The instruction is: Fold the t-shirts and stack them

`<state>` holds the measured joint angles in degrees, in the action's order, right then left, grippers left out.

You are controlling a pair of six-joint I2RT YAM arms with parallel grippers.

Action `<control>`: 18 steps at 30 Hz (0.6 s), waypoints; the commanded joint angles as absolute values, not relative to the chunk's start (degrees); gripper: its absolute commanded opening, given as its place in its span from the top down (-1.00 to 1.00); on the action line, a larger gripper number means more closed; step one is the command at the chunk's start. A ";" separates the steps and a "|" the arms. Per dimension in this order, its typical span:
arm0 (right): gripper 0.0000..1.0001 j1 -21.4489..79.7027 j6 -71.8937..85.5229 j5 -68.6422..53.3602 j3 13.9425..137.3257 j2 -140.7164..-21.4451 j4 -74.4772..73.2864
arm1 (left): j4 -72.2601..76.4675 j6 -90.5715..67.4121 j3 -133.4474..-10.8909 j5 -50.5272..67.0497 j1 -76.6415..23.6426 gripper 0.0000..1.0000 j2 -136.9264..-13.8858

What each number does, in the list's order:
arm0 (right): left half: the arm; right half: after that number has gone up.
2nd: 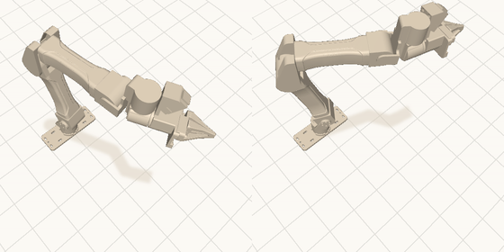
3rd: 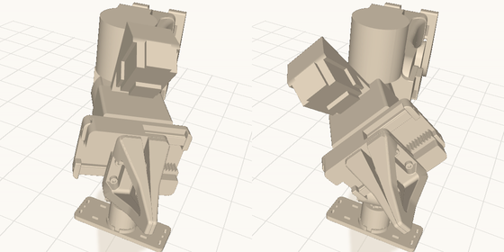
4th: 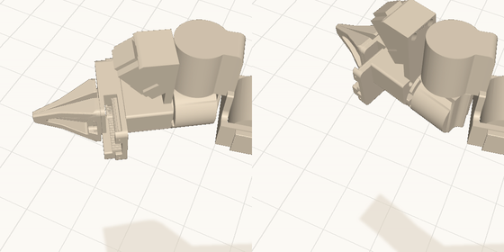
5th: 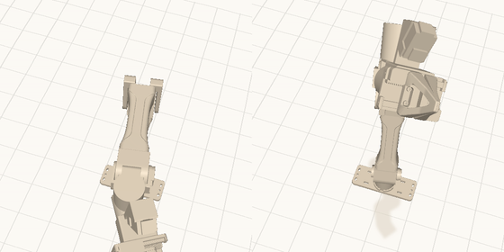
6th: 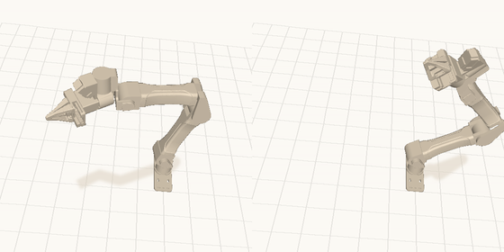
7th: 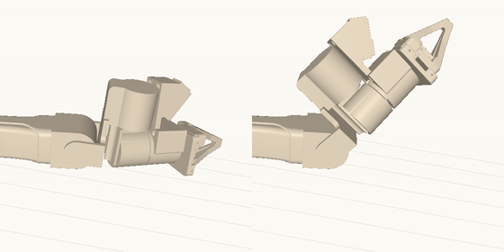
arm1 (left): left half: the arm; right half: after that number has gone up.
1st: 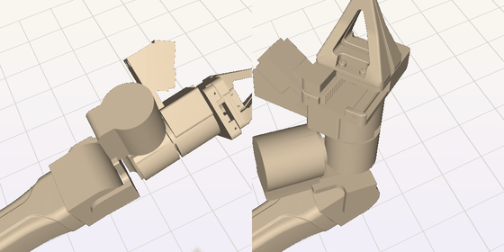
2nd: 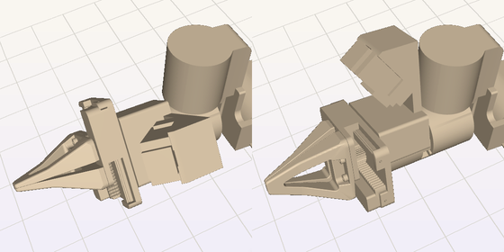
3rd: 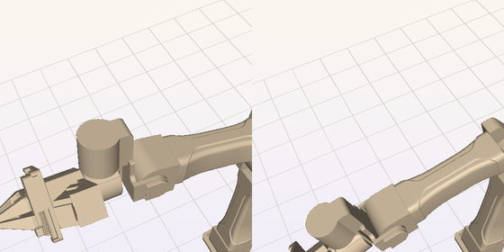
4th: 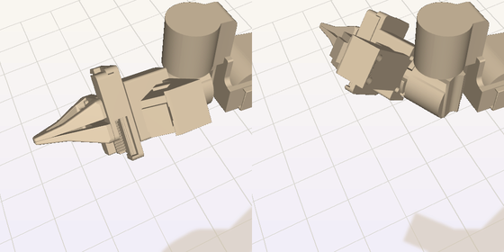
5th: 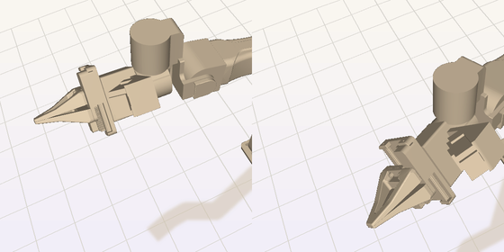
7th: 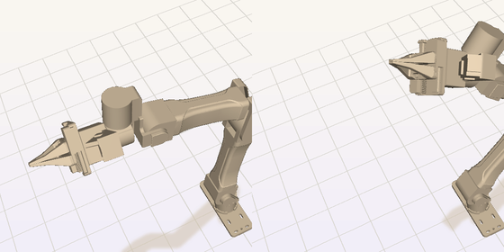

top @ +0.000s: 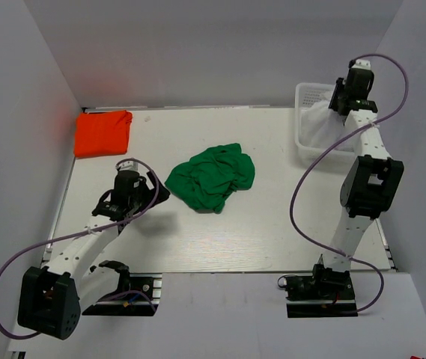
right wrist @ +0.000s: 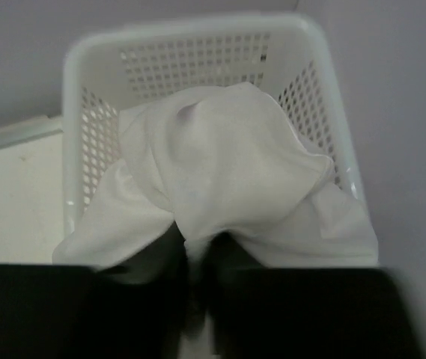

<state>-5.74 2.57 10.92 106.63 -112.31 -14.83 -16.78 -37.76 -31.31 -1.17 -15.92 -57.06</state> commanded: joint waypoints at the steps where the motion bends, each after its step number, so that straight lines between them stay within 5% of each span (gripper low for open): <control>1: 0.04 -6.59 3.60 7.91 106.52 -114.34 -17.48 | -13.98 -35.07 -32.34 1.93 -16.08 -0.99 -57.92; 4: -0.81 -6.59 3.17 6.95 106.61 -114.00 -18.72 | -12.66 -34.55 -32.87 3.42 -16.08 -0.99 -61.16; 10: -0.81 -2.12 -1.76 -2.11 103.72 -106.19 -20.74 | -10.20 -35.06 -36.12 2.64 -16.08 -0.99 -68.80; 18: -0.81 12.72 2.72 -7.55 81.86 -95.37 -8.45 | -10.89 -33.84 -44.99 -0.35 -16.08 -0.82 -79.70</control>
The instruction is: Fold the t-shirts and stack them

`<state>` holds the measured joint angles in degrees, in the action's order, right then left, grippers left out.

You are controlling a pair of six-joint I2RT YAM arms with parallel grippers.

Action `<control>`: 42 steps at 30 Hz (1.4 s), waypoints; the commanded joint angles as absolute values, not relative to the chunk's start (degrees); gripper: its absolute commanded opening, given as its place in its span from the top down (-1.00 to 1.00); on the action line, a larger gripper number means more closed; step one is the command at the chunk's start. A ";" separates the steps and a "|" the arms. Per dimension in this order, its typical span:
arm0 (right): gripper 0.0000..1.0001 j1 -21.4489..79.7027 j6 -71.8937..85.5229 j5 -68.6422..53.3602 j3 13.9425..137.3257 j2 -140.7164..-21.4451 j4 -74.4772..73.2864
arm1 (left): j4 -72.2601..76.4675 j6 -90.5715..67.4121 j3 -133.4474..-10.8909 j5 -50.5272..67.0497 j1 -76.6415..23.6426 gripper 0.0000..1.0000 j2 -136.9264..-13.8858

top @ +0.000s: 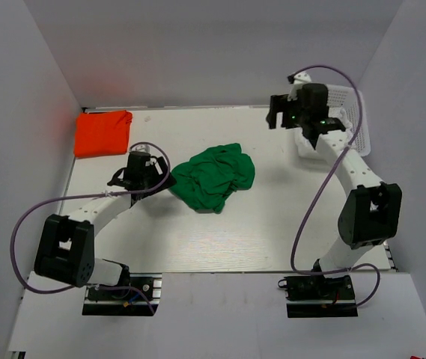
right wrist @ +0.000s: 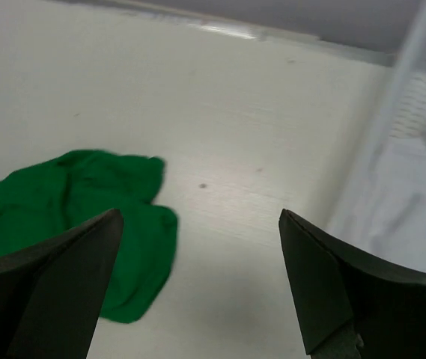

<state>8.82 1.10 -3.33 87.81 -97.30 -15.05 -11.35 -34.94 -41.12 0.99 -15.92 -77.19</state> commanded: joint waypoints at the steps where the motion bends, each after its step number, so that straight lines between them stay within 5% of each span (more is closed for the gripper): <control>1: -0.81 13.70 2.99 -7.56 81.48 -95.88 -8.52 | -10.90 -33.84 -45.52 -0.35 -16.08 -0.79 -80.85; 6: -0.81 20.46 2.29 -5.19 83.32 -103.26 -12.04 | -8.97 -33.84 -46.93 0.26 -16.08 -0.69 -86.30; 18: -0.72 27.86 0.35 -1.76 99.84 -124.18 -14.41 | -3.60 -32.61 -48.25 5.63 -16.61 0.14 -95.88; 25: -0.28 29.18 0.26 -0.61 104.23 -130.42 -13.97 | -4.31 -32.09 -51.15 5.01 -17.14 0.65 -99.93; 29: 0.26 29.62 0.26 -0.53 104.07 -131.22 -14.85 | -2.20 -32.08 -50.63 3.70 -17.14 1.00 -99.23; 32: 0.58 29.44 0.44 -0.27 102.22 -131.04 -13.98 | -0.09 -32.08 -50.10 3.08 -17.14 1.00 -97.31; 34: 1.00 29.62 0.88 2.98 101.60 -130.87 -13.19 | 1.05 -32.08 -49.57 0.28 -17.14 1.00 -96.16; 42: 1.00 29.36 2.90 10.09 92.38 -114.89 1.12 | 6.23 -31.64 -48.87 -1.76 -17.14 1.00 -85.79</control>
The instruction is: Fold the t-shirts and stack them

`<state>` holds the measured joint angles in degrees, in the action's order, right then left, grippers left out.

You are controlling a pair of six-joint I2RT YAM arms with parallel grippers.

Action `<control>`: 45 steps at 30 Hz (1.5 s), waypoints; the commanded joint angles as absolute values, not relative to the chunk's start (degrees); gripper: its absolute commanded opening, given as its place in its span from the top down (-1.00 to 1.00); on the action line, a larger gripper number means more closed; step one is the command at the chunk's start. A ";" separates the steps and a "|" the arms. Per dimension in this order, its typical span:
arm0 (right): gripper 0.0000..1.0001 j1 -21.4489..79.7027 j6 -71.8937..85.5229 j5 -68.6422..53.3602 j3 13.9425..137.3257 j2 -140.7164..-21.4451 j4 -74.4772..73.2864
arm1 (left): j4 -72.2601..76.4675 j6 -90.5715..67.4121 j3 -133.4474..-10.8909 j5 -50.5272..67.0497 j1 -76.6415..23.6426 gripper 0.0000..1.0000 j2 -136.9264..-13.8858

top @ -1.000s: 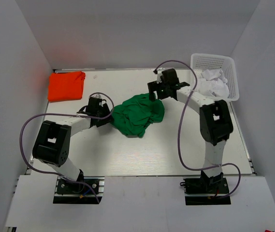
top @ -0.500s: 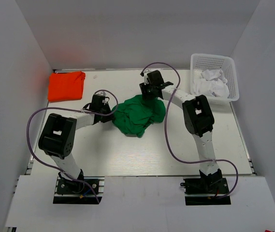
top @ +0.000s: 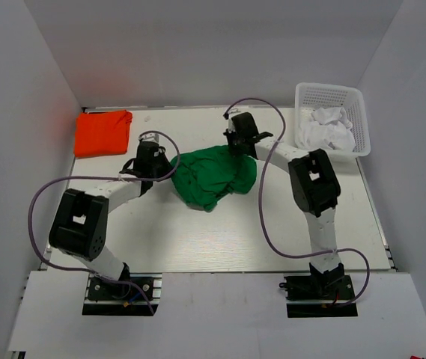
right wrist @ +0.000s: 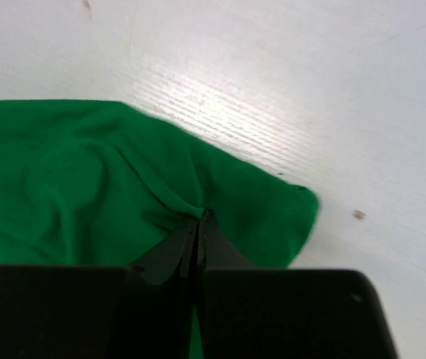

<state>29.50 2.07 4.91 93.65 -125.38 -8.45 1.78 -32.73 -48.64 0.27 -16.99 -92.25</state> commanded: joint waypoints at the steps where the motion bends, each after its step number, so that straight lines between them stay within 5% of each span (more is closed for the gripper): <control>1: 1.00 29.44 2.90 10.63 88.81 -113.22 2.27 | 6.24 -31.03 -48.87 -1.76 -17.14 1.00 -84.56; 14: 1.00 29.36 0.27 24.51 73.31 -74.90 11.60 | 3.69 -29.88 -47.64 -10.81 -17.14 1.00 -48.66; 22: 1.00 29.36 -1.84 17.67 75.05 -55.31 5.90 | -0.70 -28.12 -55.10 -1.69 -17.14 1.00 -37.98; 29: 1.00 29.36 -0.44 13.97 76.82 -52.03 0.80 | -5.18 -27.60 -58.54 0.36 -16.53 1.00 -35.33; 35: 1.00 28.57 1.84 24.51 72.95 -63.76 0.79 | -9.93 -26.98 -57.58 -3.60 -16.52 0.97 -47.26; 38: 1.00 26.91 4.72 22.78 72.07 -71.94 -2.35 | -10.55 -26.98 -54.76 -3.60 -16.00 0.55 -57.08; 41: 1.00 24.88 8.86 17.95 74.87 -84.87 -4.74 | -11.94 -26.98 -54.23 -7.38 -16.00 -0.08 -65.80; 42: 0.88 23.83 9.22 16.80 78.19 -93.17 -6.66 | -13.26 -26.98 -55.62 -7.90 -16.00 -0.48 -71.75; 43: 0.60 23.12 10.27 16.09 80.48 -95.77 -10.07 | -15.19 -26.98 -58.94 -10.78 -16.00 -0.75 -74.59; 44: -0.17 22.68 10.89 15.13 86.86 -97.98 -13.07 | -18.77 -26.98 -60.71 -11.68 -16.00 -0.92 -77.06; 45: -0.52 22.68 10.72 15.20 88.66 -102.87 -14.14 | -20.03 -26.98 -63.52 -12.65 -16.00 -1.00 -80.91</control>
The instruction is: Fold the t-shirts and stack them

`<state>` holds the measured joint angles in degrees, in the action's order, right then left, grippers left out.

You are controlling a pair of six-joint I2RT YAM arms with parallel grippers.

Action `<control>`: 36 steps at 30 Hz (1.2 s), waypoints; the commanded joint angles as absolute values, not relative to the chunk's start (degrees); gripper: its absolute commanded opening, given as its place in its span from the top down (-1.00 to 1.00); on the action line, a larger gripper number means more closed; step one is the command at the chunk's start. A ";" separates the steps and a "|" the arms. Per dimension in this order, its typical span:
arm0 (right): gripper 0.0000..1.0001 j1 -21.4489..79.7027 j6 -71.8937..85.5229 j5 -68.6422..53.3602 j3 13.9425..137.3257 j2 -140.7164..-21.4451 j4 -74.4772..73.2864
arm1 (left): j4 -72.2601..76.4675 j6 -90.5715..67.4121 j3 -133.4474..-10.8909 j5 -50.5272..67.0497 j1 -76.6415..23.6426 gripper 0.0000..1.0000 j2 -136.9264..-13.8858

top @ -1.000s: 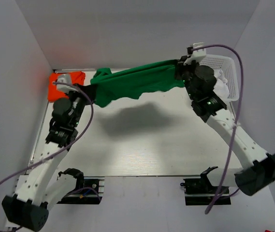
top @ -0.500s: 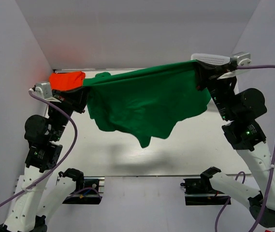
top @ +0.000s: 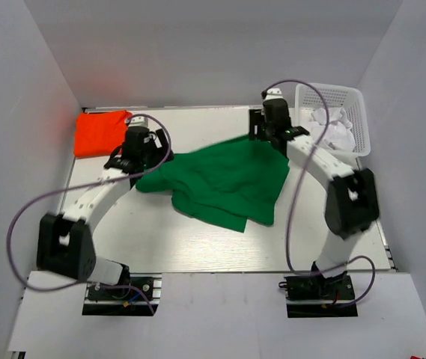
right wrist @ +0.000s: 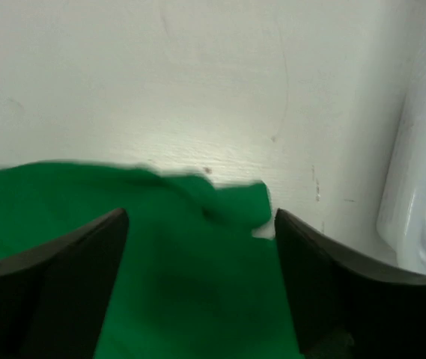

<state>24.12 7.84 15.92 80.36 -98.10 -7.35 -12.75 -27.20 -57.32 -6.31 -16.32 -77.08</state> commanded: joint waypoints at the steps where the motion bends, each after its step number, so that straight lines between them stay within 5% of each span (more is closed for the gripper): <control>1: -0.81 22.76 10.81 15.21 89.90 -103.70 -15.72 | -21.08 -27.85 -64.33 -14.66 -15.47 -1.00 -81.99; 19: -0.81 25.14 19.59 2.29 54.16 -81.65 -5.01 | -21.72 -42.80 -44.65 -18.37 -9.41 -1.00 -75.58; 23: -0.81 25.66 21.96 2.72 50.03 -78.05 -6.06 | -17.60 -44.91 -41.93 -16.00 -7.82 -0.75 -77.86; 32: -0.81 26.28 23.81 4.92 43.25 -72.77 -9.75 | -11.96 -44.91 -41.84 -11.88 -6.59 -0.57 -84.19; 36: -0.81 26.81 25.40 6.59 40.27 -71.55 -13.08 | -10.02 -41.84 -41.84 -9.49 -7.12 -0.19 -85.43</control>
